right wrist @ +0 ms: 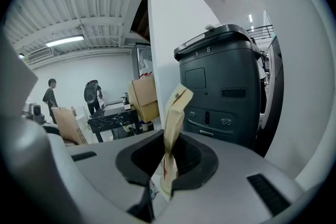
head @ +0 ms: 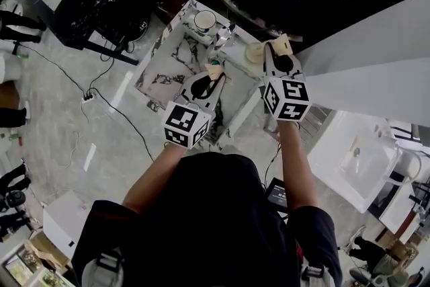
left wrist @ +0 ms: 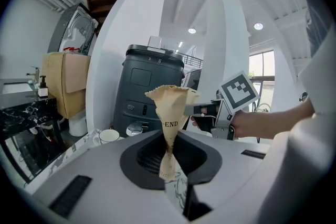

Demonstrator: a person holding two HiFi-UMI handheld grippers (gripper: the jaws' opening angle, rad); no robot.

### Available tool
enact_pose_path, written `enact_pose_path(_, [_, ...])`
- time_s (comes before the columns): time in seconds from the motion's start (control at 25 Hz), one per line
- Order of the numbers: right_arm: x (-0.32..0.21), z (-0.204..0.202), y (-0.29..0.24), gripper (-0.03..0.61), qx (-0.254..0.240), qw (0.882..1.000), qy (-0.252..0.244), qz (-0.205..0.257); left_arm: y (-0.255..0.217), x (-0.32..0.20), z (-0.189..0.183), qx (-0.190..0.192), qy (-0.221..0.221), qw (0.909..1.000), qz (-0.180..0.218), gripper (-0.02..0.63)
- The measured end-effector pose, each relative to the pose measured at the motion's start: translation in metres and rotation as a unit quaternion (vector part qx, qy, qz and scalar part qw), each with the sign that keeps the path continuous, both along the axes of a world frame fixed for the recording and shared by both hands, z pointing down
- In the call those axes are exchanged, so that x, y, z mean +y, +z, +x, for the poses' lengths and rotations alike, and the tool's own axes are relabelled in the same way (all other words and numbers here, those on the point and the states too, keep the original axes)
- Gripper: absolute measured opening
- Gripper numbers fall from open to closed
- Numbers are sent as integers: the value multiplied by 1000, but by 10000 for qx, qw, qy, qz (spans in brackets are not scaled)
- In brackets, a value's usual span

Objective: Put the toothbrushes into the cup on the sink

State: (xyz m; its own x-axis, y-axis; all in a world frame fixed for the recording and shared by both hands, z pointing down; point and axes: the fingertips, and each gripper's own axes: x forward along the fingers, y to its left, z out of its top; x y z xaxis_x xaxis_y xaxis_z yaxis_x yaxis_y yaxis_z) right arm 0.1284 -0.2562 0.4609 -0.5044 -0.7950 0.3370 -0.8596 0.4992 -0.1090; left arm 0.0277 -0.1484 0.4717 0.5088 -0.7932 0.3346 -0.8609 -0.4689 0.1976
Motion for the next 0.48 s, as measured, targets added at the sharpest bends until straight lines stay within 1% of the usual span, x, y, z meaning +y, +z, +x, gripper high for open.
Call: enact_pose_path(0.48, [-14, -4, 41, 57, 204, 9993, -175, -267, 17, -11, 3, -50, -192, 9996, -221, 44])
